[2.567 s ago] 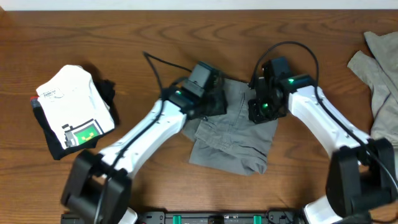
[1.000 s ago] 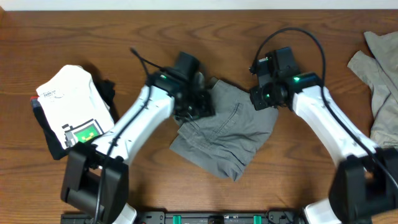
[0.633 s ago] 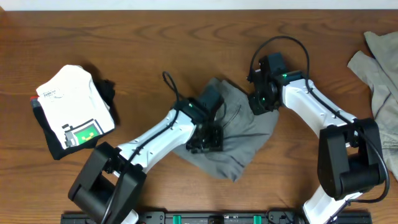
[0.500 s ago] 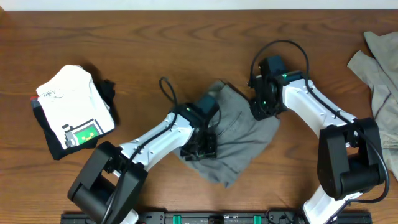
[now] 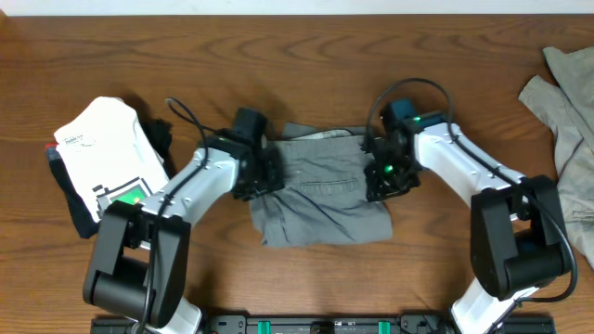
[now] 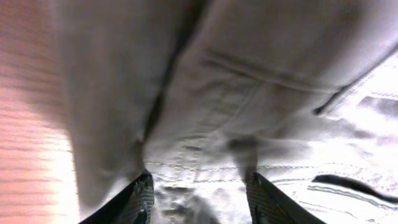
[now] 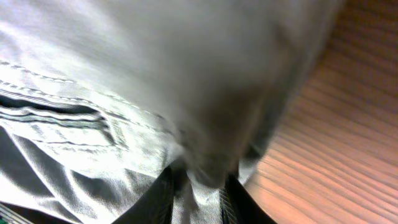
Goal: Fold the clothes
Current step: 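Grasp the folded shorts' top edge with both grippers and straighten it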
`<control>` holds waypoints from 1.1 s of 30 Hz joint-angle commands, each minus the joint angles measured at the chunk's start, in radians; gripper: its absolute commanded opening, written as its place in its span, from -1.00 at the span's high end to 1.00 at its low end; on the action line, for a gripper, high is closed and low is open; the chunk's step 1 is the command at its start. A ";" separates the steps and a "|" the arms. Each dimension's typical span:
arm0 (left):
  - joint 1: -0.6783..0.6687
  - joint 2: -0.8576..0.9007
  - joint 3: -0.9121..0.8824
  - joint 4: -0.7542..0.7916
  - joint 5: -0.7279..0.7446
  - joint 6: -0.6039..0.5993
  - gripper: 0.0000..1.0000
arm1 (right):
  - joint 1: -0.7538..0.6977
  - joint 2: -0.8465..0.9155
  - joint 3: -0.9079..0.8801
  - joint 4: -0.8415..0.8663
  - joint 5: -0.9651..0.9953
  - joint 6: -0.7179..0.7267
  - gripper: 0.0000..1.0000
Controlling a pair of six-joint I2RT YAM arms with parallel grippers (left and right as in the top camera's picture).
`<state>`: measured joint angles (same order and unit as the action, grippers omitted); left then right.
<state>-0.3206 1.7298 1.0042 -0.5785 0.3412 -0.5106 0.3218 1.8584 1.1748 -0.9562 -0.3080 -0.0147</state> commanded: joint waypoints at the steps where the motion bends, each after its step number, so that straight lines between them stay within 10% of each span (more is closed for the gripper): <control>1: 0.029 -0.011 0.051 -0.064 0.062 0.092 -0.05 | 0.041 0.012 -0.009 0.018 -0.040 0.022 0.52; 5: 0.047 -0.064 0.106 -0.192 0.064 0.143 -0.22 | 0.043 0.012 -0.009 0.037 -0.040 0.029 0.49; 9: 0.065 -0.149 0.113 -0.222 -0.043 0.163 -0.99 | 0.039 0.012 -0.009 0.038 -0.036 0.029 0.49; 21: 0.119 -0.100 0.110 -0.237 -0.107 0.162 -0.96 | 0.039 0.012 -0.009 0.036 -0.036 0.029 0.48; 33: 0.099 0.140 0.110 -0.106 0.306 0.195 -0.96 | 0.039 0.012 -0.009 0.033 -0.037 0.029 0.48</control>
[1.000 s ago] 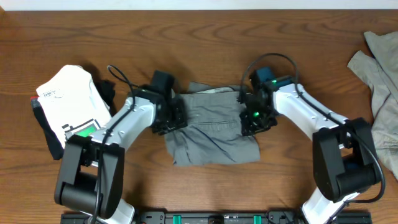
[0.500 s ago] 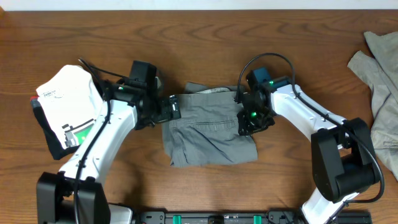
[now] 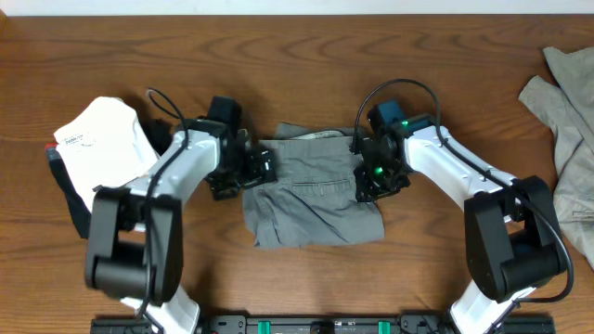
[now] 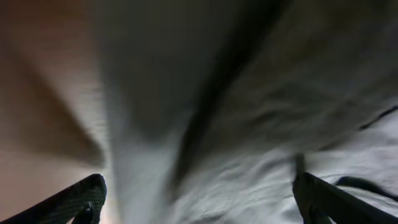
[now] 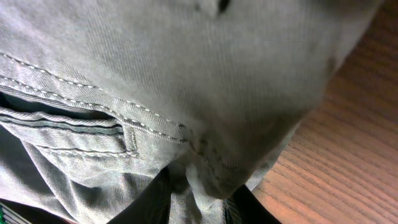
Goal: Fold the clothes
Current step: 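Grasp the folded shorts' top edge with both grippers and straighten it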
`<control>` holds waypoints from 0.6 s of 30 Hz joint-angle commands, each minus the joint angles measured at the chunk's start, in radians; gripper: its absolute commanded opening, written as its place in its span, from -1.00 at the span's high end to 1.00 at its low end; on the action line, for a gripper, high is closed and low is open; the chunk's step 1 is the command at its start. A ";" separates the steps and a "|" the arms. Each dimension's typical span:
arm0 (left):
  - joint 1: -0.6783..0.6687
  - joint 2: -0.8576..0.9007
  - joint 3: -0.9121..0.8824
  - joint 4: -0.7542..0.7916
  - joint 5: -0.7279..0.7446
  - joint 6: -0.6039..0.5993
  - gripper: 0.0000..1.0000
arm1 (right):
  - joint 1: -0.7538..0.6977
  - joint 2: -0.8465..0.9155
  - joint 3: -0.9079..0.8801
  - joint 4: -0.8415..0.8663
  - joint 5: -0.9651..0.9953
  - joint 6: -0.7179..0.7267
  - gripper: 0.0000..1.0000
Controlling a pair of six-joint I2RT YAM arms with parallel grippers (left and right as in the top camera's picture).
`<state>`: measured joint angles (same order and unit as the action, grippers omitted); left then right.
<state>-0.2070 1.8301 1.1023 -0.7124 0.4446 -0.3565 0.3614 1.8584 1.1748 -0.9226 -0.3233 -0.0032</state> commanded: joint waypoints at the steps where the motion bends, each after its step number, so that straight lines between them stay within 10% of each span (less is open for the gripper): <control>1: -0.027 0.055 0.012 0.053 0.276 0.058 -0.96 | -0.001 0.012 -0.009 -0.001 -0.021 0.018 0.49; 6: -0.093 0.092 0.012 0.146 0.475 0.147 -0.88 | -0.001 0.012 -0.009 -0.002 -0.021 0.018 0.49; 9: -0.113 0.089 0.013 0.172 0.476 0.166 -0.50 | -0.001 0.012 -0.009 -0.005 -0.021 0.018 0.49; 12: -0.112 0.085 0.013 0.176 0.476 0.166 0.53 | -0.001 0.012 -0.009 -0.005 -0.021 0.018 0.49; 14: -0.105 0.072 0.013 0.167 0.473 0.165 0.83 | -0.001 0.012 -0.009 -0.005 -0.021 0.018 0.50; 18: -0.083 -0.003 0.013 0.119 0.351 0.166 0.88 | -0.008 0.007 -0.008 -0.005 -0.021 0.018 0.63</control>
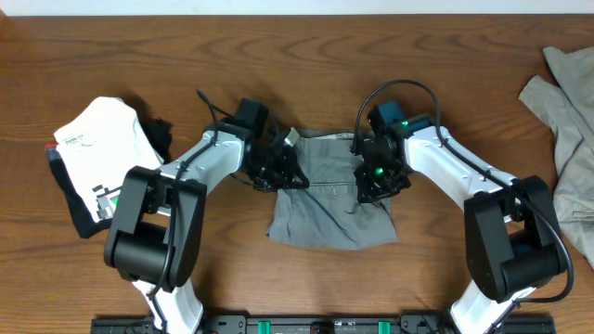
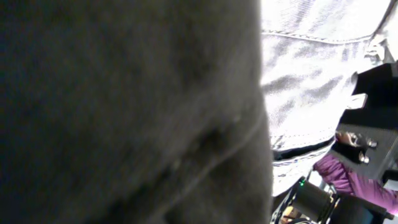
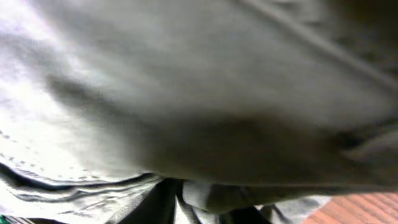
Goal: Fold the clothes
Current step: 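Grasp the folded shorts' top edge with both grippers and straighten it, then carry the folded grey shorts leftward with the left gripper onto the t-shirt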
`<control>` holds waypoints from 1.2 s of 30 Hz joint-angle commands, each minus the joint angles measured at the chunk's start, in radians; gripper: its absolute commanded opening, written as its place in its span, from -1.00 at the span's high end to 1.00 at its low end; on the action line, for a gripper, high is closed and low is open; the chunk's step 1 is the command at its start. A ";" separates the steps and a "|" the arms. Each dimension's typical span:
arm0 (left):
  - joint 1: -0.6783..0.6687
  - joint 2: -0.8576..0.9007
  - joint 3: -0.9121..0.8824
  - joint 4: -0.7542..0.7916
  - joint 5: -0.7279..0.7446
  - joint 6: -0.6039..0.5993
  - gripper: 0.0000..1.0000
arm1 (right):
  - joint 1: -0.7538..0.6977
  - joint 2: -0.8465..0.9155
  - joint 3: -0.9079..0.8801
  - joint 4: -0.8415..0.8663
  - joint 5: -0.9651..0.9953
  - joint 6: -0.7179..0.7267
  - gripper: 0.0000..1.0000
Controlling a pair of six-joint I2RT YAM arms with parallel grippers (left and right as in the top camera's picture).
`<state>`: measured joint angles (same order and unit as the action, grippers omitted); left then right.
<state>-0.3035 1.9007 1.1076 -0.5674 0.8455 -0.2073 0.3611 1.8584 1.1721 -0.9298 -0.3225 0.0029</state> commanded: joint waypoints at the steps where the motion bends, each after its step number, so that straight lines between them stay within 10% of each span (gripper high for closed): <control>1: 0.019 -0.100 0.008 -0.043 -0.095 0.023 0.88 | -0.014 0.000 -0.003 0.002 -0.022 0.011 0.63; 14: 0.286 -0.375 0.224 -0.478 -0.649 0.189 0.88 | -0.243 -0.398 0.029 -0.100 -0.014 -0.012 0.52; 36: 0.568 -0.371 0.501 -0.507 -0.769 0.361 0.88 | -0.296 -0.505 0.028 -0.212 0.050 -0.027 0.49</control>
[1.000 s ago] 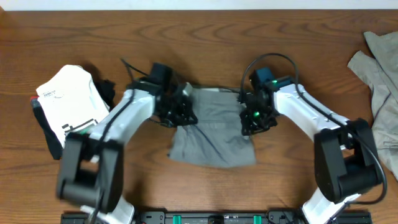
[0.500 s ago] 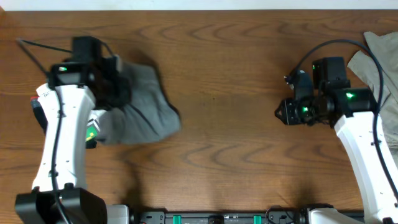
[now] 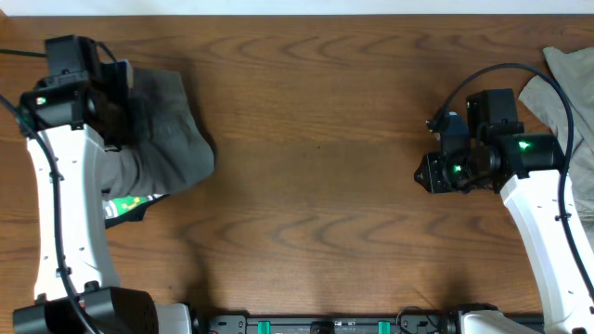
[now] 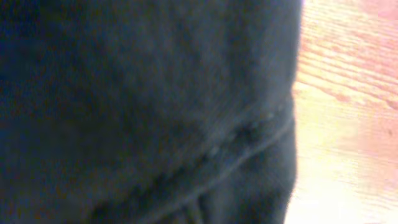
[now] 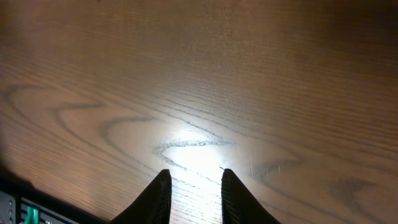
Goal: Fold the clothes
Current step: 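Carry the folded grey shorts leftward with the left gripper onto the t-shirt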
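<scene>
The grey shorts [image 3: 162, 134] hang bunched at the far left of the table, over the pile of folded clothes. My left gripper [image 3: 119, 104] is shut on them. Dark cloth [image 4: 143, 106] fills the left wrist view and hides its fingers. Only a corner of the folded white shirt with a green print [image 3: 125, 206] shows below the shorts. At the right, my right gripper [image 3: 429, 174] hangs over bare wood. Its fingers [image 5: 163, 193] stand a little apart with nothing between them.
A crumpled beige garment [image 3: 568, 83] lies at the table's right edge, close behind my right arm. Brown wooden tabletop [image 3: 316, 167] stretches between the two arms. A black rail [image 3: 316, 325] runs along the front edge.
The shorts have gone from the table's middle to the far left, held by my left gripper over the folded pile. My right gripper has let go and now sits at the right over bare wood.
Both grippers held the grey shorts by their sides at the table's middle. Then the left gripper stood open at the left edge of the shorts. Then it was at the shorts' middle with them narrower. Now the left gripper alone holds them over the pile at the left.
</scene>
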`<control>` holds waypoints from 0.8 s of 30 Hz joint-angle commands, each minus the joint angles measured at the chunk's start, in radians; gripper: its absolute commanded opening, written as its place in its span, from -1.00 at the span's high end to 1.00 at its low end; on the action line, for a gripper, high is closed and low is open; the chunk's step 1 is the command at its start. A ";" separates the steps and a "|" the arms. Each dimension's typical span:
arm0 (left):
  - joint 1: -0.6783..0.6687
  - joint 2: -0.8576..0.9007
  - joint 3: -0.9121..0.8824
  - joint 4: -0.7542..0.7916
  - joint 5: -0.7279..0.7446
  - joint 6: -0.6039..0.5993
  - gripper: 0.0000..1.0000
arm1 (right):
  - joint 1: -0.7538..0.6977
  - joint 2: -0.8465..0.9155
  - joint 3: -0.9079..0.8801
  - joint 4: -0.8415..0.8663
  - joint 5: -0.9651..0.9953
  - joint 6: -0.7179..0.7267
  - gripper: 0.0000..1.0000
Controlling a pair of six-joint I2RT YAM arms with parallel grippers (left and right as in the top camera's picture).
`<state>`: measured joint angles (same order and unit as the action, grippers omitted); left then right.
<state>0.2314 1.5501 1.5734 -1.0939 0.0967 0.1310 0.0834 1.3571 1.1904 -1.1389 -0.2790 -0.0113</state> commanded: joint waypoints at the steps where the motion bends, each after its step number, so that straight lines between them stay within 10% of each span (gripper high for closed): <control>1: 0.046 -0.020 0.035 0.026 -0.020 0.023 0.88 | -0.018 -0.004 0.010 -0.005 0.006 -0.013 0.49; 24: 0.301 0.195 0.035 0.086 -0.019 -0.081 0.88 | -0.018 -0.004 0.010 -0.029 0.006 -0.012 0.49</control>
<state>0.4992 1.7317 1.5734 -1.0111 0.0975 0.0971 0.0834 1.3571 1.1904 -1.1648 -0.2756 -0.0116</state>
